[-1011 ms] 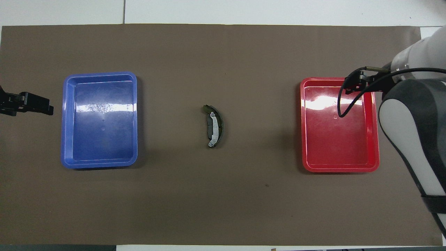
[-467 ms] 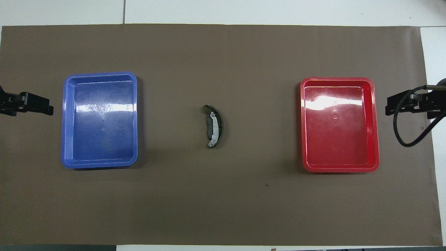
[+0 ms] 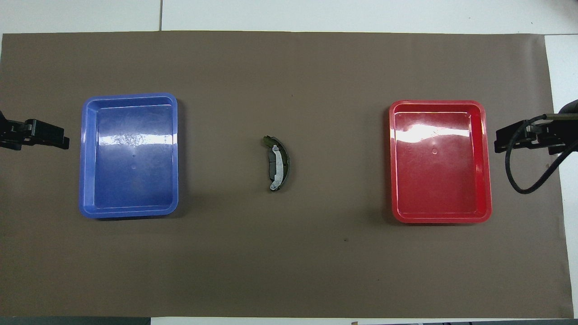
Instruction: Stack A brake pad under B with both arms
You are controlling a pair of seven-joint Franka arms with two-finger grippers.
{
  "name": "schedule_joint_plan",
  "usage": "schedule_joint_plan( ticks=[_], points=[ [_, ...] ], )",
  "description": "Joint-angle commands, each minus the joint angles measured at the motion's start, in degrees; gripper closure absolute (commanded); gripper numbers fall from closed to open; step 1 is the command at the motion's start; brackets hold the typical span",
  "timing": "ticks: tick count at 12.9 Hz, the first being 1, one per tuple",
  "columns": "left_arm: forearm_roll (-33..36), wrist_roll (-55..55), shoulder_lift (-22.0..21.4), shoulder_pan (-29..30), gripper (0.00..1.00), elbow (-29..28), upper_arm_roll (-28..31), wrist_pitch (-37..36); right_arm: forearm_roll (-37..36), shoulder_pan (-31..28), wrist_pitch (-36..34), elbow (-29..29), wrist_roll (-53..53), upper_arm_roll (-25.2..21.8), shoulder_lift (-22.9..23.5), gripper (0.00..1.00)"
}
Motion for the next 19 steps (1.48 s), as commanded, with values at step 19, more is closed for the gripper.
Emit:
schedule_joint_plan(
  ticks=[19],
  points=[
    [-0.4,0.5,-0.7,0.6,0.01,-0.7,-0.2,0.7,-1.6,-1.0,-2.4,2.2,-7.2,0.0,0.1,0.01]
  ],
)
